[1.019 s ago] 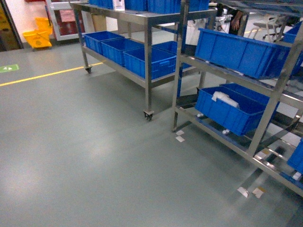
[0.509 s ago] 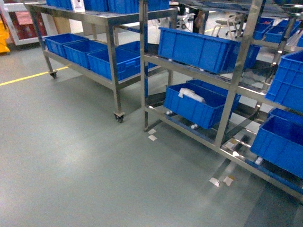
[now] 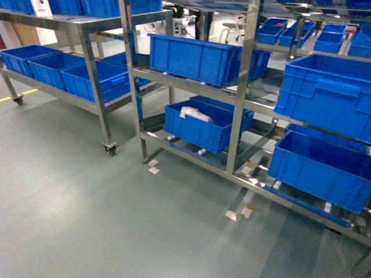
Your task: Pick red block from blue box to shelf
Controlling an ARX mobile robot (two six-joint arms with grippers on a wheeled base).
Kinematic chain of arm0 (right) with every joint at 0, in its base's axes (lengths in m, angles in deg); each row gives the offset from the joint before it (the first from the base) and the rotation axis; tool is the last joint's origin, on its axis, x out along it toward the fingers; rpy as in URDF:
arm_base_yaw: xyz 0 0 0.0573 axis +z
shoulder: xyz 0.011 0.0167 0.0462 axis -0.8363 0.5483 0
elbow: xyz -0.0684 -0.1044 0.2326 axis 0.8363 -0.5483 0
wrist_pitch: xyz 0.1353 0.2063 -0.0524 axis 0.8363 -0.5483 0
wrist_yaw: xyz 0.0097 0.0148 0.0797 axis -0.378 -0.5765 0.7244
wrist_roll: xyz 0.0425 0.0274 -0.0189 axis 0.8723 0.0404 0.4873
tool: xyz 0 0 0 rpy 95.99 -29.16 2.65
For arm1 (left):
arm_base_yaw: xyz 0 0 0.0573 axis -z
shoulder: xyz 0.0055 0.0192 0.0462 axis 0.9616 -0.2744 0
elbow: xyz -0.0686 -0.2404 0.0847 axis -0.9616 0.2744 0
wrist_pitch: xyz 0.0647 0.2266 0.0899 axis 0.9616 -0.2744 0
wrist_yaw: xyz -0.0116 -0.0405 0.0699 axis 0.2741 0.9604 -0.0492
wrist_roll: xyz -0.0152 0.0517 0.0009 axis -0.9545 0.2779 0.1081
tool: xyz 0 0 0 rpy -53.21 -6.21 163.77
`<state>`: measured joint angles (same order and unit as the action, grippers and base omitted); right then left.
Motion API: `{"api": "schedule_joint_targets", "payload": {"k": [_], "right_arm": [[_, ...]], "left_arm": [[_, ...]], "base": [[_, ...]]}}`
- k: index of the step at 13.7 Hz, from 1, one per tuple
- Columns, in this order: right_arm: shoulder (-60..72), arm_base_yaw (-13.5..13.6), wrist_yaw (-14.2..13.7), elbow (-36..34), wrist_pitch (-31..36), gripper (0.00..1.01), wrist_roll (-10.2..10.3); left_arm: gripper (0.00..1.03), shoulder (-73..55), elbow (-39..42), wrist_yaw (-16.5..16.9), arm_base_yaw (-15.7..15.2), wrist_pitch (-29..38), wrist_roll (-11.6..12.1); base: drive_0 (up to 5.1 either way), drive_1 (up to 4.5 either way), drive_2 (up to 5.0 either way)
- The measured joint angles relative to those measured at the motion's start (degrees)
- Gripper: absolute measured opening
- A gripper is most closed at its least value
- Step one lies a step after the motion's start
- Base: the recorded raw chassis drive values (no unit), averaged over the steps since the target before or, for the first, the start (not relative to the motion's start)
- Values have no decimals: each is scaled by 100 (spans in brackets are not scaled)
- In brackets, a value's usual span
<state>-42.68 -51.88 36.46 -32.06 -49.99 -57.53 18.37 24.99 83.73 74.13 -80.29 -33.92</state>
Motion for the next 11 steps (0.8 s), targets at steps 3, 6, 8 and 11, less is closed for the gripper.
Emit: {"api": "schedule_joint_targets", "payload": {"k": [3, 6, 8, 11], "right_arm": [[0, 0, -2, 0, 0, 28, 0], [0, 0, 0, 0, 2, 28, 0], [0, 0, 0, 0, 0, 28, 0], [0, 0, -2, 0, 0, 28, 0]], "left_arm": [[98, 0, 0, 2, 2, 0, 0], [98, 0, 0, 2, 0, 0, 0], [98, 0, 0, 2, 0, 0, 0], [98, 0, 0, 0, 0, 0, 0]], "base": [[-140, -140, -140], [-140, -140, -140], [-140, -140, -140], [-140, -140, -140]]}}
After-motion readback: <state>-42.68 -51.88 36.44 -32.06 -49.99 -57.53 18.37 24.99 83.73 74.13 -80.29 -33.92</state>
